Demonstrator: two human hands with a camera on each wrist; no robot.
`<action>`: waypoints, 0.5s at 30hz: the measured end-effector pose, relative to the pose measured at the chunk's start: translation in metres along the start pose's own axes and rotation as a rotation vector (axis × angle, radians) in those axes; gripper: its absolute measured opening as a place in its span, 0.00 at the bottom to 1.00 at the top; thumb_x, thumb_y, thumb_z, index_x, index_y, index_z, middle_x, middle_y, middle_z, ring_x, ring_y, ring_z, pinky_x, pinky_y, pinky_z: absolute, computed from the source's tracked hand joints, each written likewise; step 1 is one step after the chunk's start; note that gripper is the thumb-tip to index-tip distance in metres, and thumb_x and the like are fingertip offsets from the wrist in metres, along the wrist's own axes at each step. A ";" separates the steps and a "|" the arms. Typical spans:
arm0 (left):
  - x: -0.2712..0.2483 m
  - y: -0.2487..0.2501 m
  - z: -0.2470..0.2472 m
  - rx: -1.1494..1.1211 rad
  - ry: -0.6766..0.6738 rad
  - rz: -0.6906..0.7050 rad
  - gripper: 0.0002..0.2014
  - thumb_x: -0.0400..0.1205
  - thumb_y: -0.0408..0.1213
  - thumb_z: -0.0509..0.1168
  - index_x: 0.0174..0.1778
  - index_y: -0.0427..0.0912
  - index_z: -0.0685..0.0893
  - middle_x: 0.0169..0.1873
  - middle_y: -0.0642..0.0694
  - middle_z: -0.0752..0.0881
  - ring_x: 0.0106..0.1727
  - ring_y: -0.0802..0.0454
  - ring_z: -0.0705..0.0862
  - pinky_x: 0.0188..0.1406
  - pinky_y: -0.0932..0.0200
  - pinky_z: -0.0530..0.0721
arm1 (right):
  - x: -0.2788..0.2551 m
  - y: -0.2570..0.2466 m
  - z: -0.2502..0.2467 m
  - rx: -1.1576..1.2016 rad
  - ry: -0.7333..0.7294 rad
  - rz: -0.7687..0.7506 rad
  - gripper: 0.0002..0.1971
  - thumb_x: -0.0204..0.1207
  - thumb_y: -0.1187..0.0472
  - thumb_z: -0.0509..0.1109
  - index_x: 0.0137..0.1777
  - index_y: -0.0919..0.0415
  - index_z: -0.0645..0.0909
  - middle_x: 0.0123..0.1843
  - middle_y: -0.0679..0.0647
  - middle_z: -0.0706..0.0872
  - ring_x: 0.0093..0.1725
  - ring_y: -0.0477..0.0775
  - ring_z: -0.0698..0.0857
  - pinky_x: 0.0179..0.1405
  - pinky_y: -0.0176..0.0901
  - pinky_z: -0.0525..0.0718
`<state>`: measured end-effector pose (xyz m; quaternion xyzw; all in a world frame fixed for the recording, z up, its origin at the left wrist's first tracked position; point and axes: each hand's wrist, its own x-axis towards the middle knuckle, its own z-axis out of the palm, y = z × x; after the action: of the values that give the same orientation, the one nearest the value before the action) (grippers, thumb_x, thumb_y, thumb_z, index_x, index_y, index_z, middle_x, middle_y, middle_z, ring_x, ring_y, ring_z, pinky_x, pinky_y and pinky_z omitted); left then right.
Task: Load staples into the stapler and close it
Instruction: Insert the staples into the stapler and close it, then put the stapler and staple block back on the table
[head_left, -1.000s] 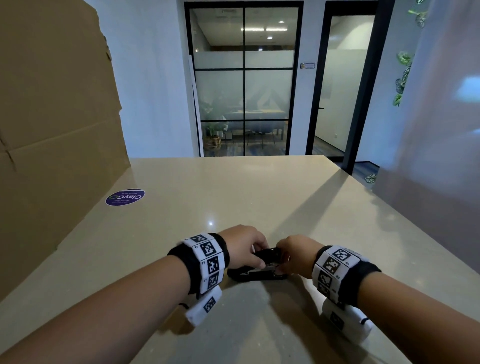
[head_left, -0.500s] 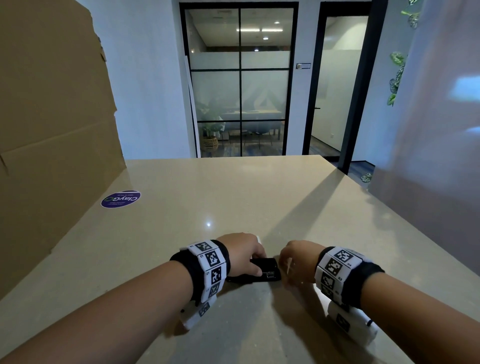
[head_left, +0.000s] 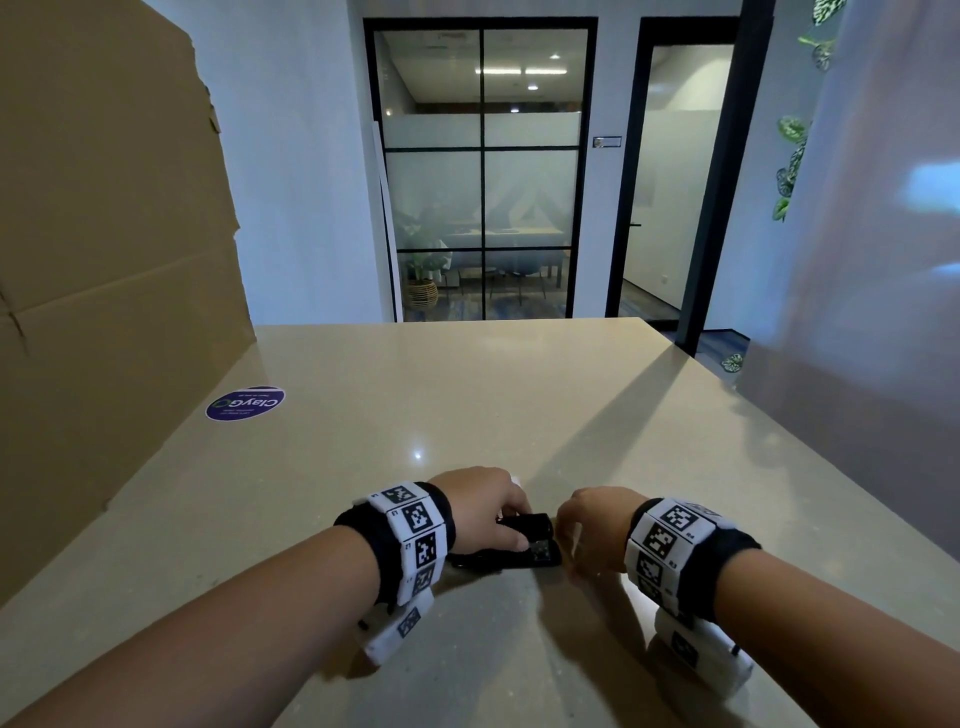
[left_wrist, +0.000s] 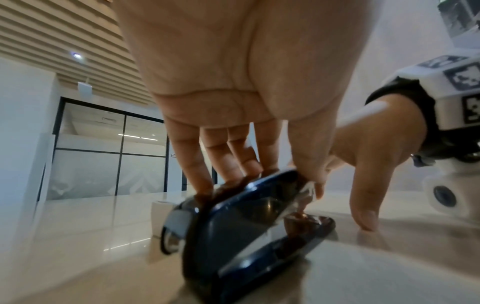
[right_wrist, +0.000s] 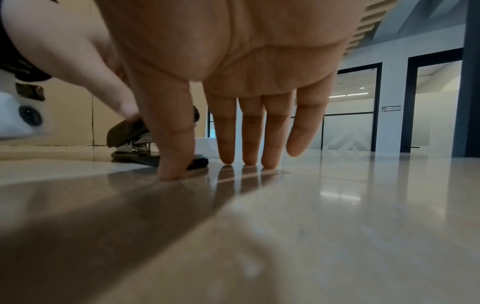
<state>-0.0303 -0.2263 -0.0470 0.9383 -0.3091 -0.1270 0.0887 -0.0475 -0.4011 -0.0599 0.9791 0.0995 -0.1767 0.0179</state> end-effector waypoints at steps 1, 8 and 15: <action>0.001 0.000 -0.002 -0.020 0.012 -0.006 0.18 0.81 0.51 0.64 0.64 0.49 0.84 0.50 0.52 0.84 0.55 0.49 0.84 0.57 0.51 0.83 | -0.001 0.000 0.000 0.006 0.001 -0.002 0.15 0.61 0.51 0.77 0.49 0.51 0.86 0.46 0.52 0.89 0.45 0.58 0.88 0.39 0.42 0.81; 0.014 -0.019 -0.023 0.108 0.025 -0.106 0.19 0.86 0.36 0.54 0.72 0.51 0.78 0.70 0.47 0.77 0.70 0.45 0.78 0.69 0.49 0.76 | -0.007 0.000 -0.003 0.184 0.107 -0.060 0.21 0.75 0.52 0.67 0.69 0.49 0.75 0.66 0.49 0.84 0.62 0.55 0.84 0.62 0.45 0.81; 0.018 -0.029 -0.019 0.222 -0.136 -0.129 0.28 0.84 0.26 0.54 0.76 0.58 0.73 0.79 0.50 0.71 0.77 0.46 0.73 0.75 0.48 0.73 | -0.004 -0.015 -0.009 0.151 0.170 -0.202 0.17 0.75 0.61 0.68 0.64 0.50 0.80 0.64 0.55 0.84 0.61 0.59 0.83 0.63 0.50 0.82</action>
<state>0.0055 -0.2127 -0.0390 0.9495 -0.2654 -0.1609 -0.0453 -0.0505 -0.3866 -0.0499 0.9740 0.1852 -0.1009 -0.0822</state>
